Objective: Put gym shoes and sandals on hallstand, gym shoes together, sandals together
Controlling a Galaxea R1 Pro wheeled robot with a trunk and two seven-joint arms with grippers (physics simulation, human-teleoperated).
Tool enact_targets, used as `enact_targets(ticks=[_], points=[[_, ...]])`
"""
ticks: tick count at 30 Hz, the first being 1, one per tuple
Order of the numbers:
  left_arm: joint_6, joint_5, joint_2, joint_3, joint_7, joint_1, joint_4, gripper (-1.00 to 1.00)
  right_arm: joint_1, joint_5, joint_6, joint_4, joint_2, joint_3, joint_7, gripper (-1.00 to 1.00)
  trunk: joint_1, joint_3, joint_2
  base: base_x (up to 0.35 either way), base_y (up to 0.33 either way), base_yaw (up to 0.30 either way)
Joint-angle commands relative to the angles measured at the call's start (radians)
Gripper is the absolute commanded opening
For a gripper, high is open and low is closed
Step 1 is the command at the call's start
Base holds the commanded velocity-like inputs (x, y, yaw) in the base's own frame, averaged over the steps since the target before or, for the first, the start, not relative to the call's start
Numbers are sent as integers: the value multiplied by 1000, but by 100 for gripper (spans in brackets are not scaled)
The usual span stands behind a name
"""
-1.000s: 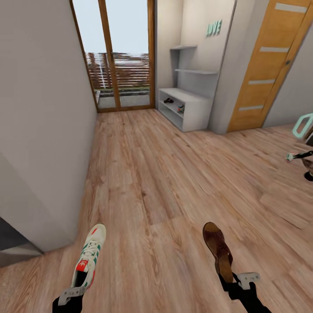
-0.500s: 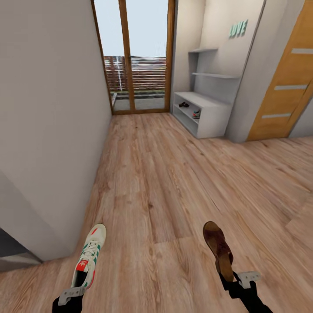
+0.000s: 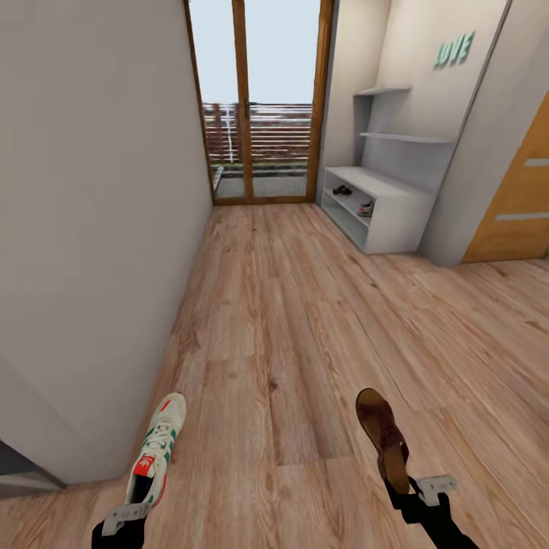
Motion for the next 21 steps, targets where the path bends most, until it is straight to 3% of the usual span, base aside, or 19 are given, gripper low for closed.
enact_targets(ticks=[1, 21], points=[[-4, -10, 0, 9, -5, -1, 0, -100, -1, 3, -3, 1, 1, -8, 9, -100, 0, -1, 0, 339, -3, 32], [-4, -10, -1, 9, -6, -1, 1, -100, -1, -1, 0, 7, 3, -10, 8, -100, 0, 0, 0, 339, -14, 4]])
